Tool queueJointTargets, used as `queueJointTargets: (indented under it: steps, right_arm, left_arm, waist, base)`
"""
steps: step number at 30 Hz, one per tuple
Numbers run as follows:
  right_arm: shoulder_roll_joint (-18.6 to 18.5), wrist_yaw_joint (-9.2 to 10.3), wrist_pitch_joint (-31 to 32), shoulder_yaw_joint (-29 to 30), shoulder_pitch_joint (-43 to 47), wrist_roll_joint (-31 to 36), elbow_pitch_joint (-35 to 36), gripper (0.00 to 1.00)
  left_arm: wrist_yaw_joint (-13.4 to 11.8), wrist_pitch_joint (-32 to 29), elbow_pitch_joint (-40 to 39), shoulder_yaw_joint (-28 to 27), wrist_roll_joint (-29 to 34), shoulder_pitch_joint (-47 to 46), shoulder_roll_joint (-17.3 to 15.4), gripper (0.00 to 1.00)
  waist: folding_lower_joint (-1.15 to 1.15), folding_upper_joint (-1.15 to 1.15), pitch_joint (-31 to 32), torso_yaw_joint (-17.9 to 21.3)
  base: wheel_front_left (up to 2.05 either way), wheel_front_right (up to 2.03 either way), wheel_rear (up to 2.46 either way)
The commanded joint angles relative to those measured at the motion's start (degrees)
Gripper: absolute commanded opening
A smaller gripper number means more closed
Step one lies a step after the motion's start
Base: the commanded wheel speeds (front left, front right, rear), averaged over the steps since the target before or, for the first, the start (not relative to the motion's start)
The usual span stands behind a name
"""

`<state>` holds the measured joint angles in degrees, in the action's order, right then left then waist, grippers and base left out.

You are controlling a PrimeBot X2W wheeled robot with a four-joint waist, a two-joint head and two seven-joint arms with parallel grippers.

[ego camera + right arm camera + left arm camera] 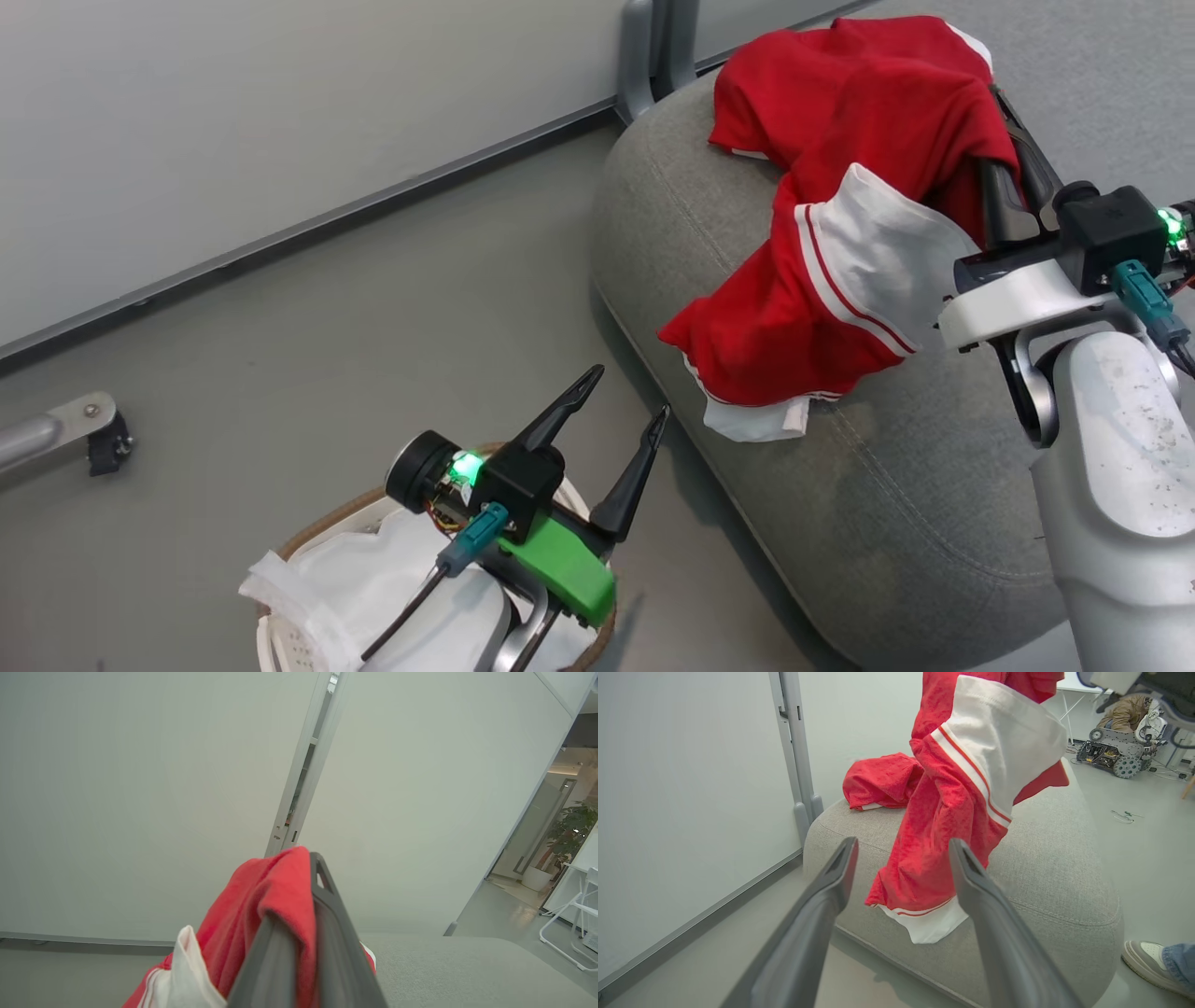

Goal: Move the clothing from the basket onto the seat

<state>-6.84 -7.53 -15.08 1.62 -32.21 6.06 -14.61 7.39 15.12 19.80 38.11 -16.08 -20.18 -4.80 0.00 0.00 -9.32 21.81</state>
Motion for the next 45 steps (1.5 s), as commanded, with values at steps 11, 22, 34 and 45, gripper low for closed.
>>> queueJointTargets:
  steps: [11, 22, 34, 45]
  right_arm:
    - [-3.4, 0.08, -0.1, 2.0, -9.3, 1.7, -1.6, 0.00]
    - [-14.1, 0.08, 0.6, 10.3, -28.2, 4.4, -6.9, 0.00]
    - [-12.7, 0.08, -0.1, 21.5, -23.0, 8.8, -21.2, 0.00]
    - [-5.0, 0.08, -0.2, 28.2, -16.8, 13.7, -22.9, 0.89]
  left_arm:
    - [0.2, 0.0, -1.3, 0.4, 0.5, -2.6, -1.7, 1.00]
    - [0.2, 0.0, -4.0, -1.4, 1.8, -3.2, -2.3, 1.00]
    - [0.2, 0.0, -6.8, -3.0, 4.8, -5.1, -4.5, 1.00]
    - [0.2, 0.0, -6.2, -1.6, 5.5, -7.3, -6.0, 1.00]
  waist:
    - [0.00, 0.00, -6.9, -0.6]
    - [0.00, 0.00, -11.9, -8.4]
    - [0.00, 0.00, -21.9, -11.1]
    - [0.00, 0.00, -25.2, -7.6]
  base:
    - [0.00, 0.00, 0.00]
    - [0.00, 0.00, 0.00]
    - [0.00, 0.00, 0.00]
    - [0.00, 0.00, 0.00]
